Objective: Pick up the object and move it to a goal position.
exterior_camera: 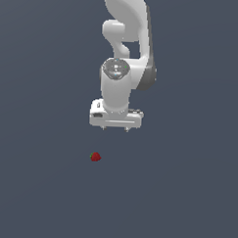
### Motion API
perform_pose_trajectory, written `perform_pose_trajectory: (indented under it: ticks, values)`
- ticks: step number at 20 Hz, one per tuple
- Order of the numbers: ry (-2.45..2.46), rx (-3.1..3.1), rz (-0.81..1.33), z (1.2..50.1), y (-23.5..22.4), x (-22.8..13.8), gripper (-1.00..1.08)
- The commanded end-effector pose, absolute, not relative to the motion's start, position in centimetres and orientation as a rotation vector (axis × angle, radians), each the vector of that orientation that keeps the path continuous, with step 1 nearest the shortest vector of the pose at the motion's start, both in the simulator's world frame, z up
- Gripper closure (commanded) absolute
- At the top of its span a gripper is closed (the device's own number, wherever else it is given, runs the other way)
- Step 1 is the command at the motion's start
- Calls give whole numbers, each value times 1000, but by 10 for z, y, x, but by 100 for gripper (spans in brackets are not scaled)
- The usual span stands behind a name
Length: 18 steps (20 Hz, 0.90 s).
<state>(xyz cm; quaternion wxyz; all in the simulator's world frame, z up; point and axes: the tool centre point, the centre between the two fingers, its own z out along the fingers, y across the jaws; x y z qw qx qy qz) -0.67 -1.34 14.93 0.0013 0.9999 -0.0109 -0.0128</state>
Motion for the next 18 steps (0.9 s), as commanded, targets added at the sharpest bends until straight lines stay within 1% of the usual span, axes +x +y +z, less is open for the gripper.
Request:
perform_pose_trajectory:
  ticks: [1,9,18]
  values:
    - [-34,3139,-40,149,-13,-7,-92]
    - [16,3135,-19,168,8,-3,-92]
    - [31,3134,-18,168,7,-1,-92]
